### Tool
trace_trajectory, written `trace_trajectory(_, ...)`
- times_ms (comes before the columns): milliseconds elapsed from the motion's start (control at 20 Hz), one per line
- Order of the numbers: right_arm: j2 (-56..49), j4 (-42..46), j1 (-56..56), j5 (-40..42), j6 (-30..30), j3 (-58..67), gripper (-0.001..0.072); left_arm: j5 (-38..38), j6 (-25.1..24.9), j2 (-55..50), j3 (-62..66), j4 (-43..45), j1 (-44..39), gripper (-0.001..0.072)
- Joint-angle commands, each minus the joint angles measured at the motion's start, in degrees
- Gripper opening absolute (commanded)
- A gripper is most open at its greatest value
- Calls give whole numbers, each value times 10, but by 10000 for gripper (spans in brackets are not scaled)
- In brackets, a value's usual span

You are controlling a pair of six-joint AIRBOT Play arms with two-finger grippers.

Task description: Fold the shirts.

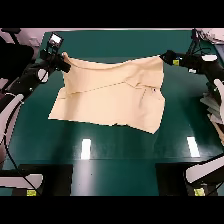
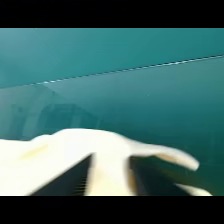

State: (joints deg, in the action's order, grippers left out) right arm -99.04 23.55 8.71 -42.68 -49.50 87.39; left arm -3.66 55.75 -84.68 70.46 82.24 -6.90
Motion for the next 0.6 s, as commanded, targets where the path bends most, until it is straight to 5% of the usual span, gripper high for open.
trace_trajectory(0,19,2,11,-5,1,1,507,-32,7,15,0,-4,23,513)
trace_trajectory(250,91,6,80,-122,-7,0,506,-326,138,95,14,-6,148,514)
trace_trajectory(450,159,59,130,-256,-156,-27,508,-637,148,132,7,-36,232,515)
trace_trajectory(550,208,139,138,-270,-217,-80,508,-696,121,141,-11,-89,252,513)
